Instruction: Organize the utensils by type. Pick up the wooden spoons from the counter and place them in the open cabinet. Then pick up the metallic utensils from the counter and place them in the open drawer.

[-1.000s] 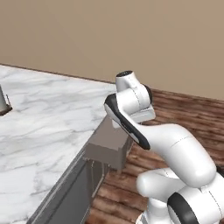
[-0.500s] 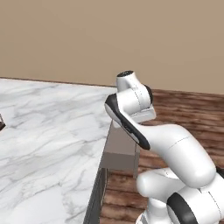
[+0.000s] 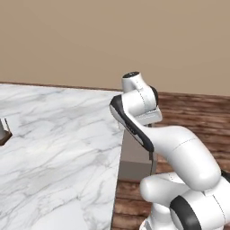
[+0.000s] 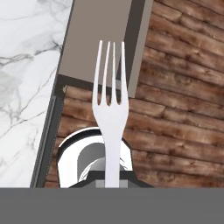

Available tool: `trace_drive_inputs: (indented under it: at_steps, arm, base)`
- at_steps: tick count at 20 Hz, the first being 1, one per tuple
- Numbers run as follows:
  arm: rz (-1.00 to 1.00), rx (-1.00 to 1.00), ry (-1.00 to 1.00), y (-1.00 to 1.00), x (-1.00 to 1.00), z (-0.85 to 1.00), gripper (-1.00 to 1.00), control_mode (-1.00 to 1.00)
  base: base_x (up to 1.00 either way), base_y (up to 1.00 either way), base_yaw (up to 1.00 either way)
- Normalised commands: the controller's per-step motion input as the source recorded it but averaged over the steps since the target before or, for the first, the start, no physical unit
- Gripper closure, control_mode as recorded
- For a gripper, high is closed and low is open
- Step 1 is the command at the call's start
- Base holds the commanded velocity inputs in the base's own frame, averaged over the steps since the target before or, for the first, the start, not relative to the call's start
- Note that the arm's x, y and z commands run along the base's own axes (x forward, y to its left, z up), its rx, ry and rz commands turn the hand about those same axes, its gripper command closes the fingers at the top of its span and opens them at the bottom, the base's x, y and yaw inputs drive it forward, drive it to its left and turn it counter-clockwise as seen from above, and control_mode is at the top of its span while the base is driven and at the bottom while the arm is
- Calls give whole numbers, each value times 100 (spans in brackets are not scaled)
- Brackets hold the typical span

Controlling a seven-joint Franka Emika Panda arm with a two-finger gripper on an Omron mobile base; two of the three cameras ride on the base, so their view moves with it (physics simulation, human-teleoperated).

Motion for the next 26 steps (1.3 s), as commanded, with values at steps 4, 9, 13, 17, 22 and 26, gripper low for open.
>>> trace_drive_inputs:
  at_steps: [4,9,13,17,22,26]
  arm:
    - [0,0,0,0,0,0,100,100]
    - [0,0,0,0,0,0,100,100]
    - [0,0,0,0,0,0,100,100]
    - [0,0,0,0,0,0,100,100]
    - [0,0,0,0,0,0,100,100]
    - [0,0,0,0,0,0,100,100]
  base:
    - [29,21,0]
    - [2,5,0]
    - [0,1,0]
    - [0,0,0]
    - [0,0,0]
    - [0,-3,0]
